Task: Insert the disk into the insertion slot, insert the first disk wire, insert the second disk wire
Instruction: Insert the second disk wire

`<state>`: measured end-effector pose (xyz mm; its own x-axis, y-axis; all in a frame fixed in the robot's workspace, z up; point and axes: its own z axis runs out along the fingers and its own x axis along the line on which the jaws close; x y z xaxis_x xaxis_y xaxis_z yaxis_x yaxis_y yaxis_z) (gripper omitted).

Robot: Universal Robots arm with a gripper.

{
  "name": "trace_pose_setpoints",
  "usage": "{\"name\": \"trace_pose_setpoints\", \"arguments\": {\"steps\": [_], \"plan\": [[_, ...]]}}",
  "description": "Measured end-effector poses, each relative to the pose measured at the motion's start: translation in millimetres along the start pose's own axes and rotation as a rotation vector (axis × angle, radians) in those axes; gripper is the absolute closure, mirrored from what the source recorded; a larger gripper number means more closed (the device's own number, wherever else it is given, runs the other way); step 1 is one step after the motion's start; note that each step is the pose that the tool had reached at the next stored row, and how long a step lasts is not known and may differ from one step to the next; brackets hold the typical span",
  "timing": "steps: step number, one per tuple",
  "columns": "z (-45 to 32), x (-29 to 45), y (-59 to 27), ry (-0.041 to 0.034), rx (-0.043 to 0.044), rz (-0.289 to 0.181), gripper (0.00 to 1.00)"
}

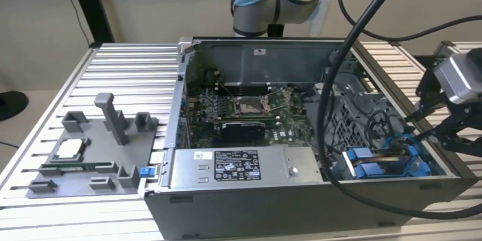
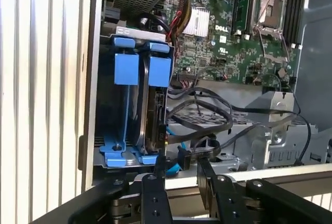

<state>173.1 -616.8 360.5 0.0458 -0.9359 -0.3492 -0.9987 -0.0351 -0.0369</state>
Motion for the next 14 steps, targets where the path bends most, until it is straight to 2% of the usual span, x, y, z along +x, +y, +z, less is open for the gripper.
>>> {"name": "trace_pose_setpoints", "arguments": {"steps": [3,4,7,8,10,14], "plan": [[1.6,-1.8,-0.1,0.0002,0.0007,0.013,0.0],[1.8,-2.0,-0.2,0.0002,-0.0018,0.019,0.0],[1.7,-2.1,-0.1,0.0019,-0.0335,0.041,0.0],[1.8,-2.2,-0.2,0.0041,-0.0403,0.045,0.0],[2.0,-2.8,-0.3,0.0121,-0.0425,0.046,0.0],[3.0,-5.1,-2.2,0.0326,-0.0438,0.046,0.0]]}}
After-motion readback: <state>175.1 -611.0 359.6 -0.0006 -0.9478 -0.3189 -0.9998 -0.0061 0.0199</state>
